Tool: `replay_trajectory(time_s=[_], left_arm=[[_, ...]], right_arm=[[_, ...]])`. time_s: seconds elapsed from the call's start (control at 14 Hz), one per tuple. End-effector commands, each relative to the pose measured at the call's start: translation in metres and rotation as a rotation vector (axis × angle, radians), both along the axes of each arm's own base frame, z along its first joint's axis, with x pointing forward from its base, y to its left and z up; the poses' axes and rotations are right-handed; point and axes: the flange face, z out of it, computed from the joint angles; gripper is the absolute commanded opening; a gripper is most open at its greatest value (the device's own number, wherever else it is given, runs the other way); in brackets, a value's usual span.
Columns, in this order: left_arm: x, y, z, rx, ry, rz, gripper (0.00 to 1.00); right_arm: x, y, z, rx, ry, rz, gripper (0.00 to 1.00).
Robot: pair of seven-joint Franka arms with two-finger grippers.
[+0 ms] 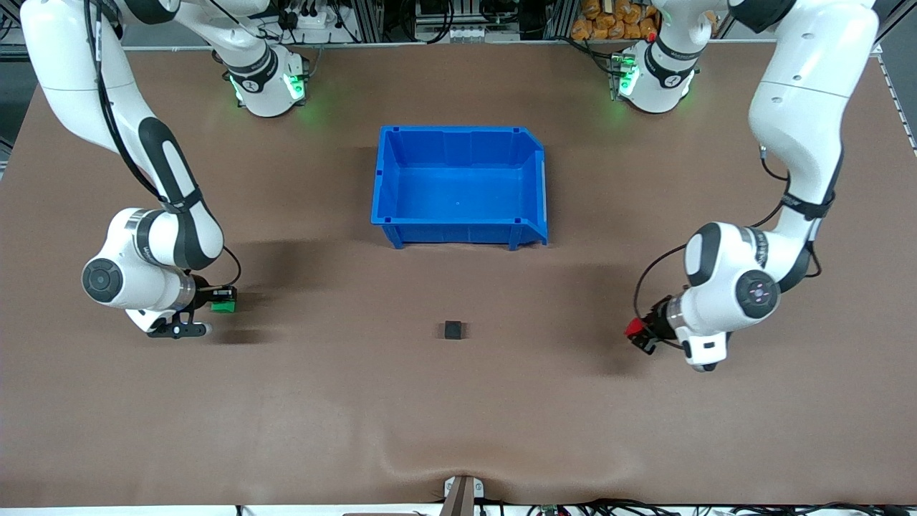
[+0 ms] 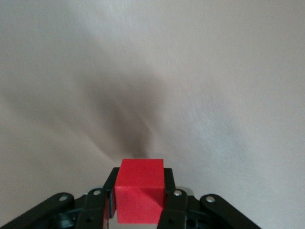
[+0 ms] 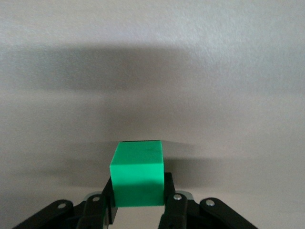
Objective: Attach green and red cubes to black cube
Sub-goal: 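Carry the red cube and green cube toward the black cube with both grippers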
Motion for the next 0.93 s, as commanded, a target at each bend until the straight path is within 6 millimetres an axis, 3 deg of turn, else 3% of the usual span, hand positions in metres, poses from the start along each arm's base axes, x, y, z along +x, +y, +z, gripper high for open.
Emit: replay_trajectory(time_s=[0.0, 0.29, 0.43, 0.57, 0.86], left_arm=[[0.019, -0.031, 0.001, 0.001, 0.046, 0.1, 0.0], [0.021, -0.073, 0.0, -0.004, 0.046, 0.202, 0.0], [0.02, -0.1, -0.002, -0.009, 0.049, 0.261, 0.0], [0.017, -0.128, -0.003, -0.015, 0.05, 0.332, 0.0], [0.004, -0.177, -0.011, -0.045, 0.039, 0.447, 0.0]], right_arm=[[0.018, 0.0, 0.025, 0.017, -0.049, 0.105, 0.0], [0.049, 0.007, 0.065, 0.059, -0.114, 0.448, 0.0], [0.068, 0.023, 0.091, 0.061, -0.174, 0.644, 0.0], [0.077, 0.059, 0.109, 0.075, -0.185, 0.845, 0.0], [0.067, 0.165, 0.111, 0.105, -0.181, 1.151, 0.0]])
